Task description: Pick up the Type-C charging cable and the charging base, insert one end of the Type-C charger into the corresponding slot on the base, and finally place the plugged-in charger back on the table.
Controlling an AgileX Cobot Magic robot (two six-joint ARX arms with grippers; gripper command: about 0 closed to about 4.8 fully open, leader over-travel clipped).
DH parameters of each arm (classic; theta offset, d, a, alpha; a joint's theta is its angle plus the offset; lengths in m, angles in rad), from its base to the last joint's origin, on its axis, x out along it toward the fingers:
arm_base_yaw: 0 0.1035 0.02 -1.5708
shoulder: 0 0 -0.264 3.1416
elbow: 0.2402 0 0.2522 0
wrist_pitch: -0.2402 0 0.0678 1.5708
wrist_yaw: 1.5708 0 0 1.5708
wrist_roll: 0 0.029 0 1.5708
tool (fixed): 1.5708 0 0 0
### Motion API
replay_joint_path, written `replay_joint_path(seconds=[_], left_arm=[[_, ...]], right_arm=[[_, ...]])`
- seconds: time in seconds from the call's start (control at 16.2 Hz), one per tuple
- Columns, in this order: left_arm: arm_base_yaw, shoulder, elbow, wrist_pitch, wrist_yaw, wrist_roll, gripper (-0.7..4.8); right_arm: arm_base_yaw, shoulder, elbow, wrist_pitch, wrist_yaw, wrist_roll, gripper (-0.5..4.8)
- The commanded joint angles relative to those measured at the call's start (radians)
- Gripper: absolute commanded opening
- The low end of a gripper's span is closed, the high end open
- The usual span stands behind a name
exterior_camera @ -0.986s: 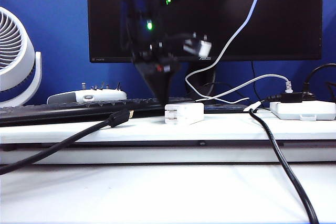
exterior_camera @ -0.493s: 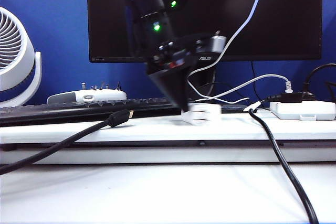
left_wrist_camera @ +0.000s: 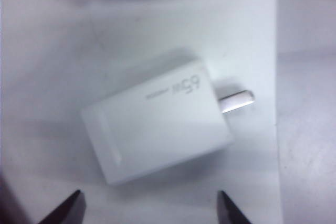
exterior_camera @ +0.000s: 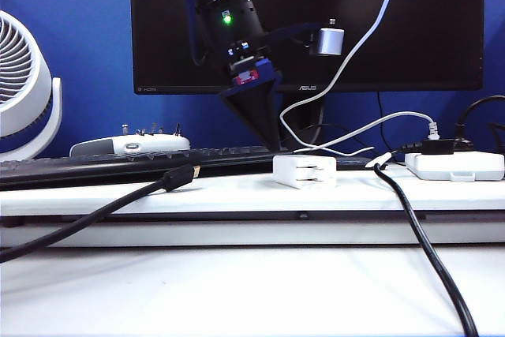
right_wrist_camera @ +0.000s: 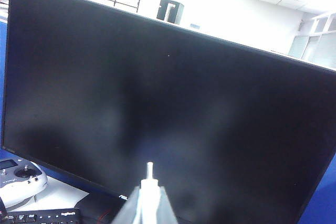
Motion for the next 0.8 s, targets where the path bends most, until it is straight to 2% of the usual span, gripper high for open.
replay_joint_path(seconds=[0.06, 0.12, 0.25, 0.37, 0.43, 0.62, 0.8], left_arm=[[0.0, -0.005, 0.002, 0.018, 0.056, 0.122, 4.15], [0.0, -0.005, 0.002, 0.036, 0.058, 0.151, 4.79], [0.0, -0.005, 0.002, 0.102, 0.078, 0.192, 4.79], [0.0, -0.005, 0.002, 0.105, 0.174, 0.31, 4.79], [0.0, -0.004, 0.002, 0.102, 0.201, 0.338, 4.79], [0.004, 0.006, 0.002, 0.073, 0.245, 0.388, 4.51], [0.017, 0.021, 0.002, 0.081, 0.254, 0.39, 4.52]], right_arm=[[0.002, -0.003, 0.005, 0.014, -0.003, 0.004, 0.0], [0.002, -0.003, 0.005, 0.014, -0.003, 0.004, 0.0], [0.002, -0.003, 0.005, 0.014, -0.004, 0.004, 0.0], [0.002, -0.005, 0.005, 0.014, -0.005, 0.004, 0.0], [0.002, -0.008, 0.005, 0.014, -0.006, 0.004, 0.0], [0.001, -0.008, 0.005, 0.015, -0.006, 0.004, 0.0], [0.002, -0.008, 0.005, 0.016, -0.011, 0.005, 0.0]])
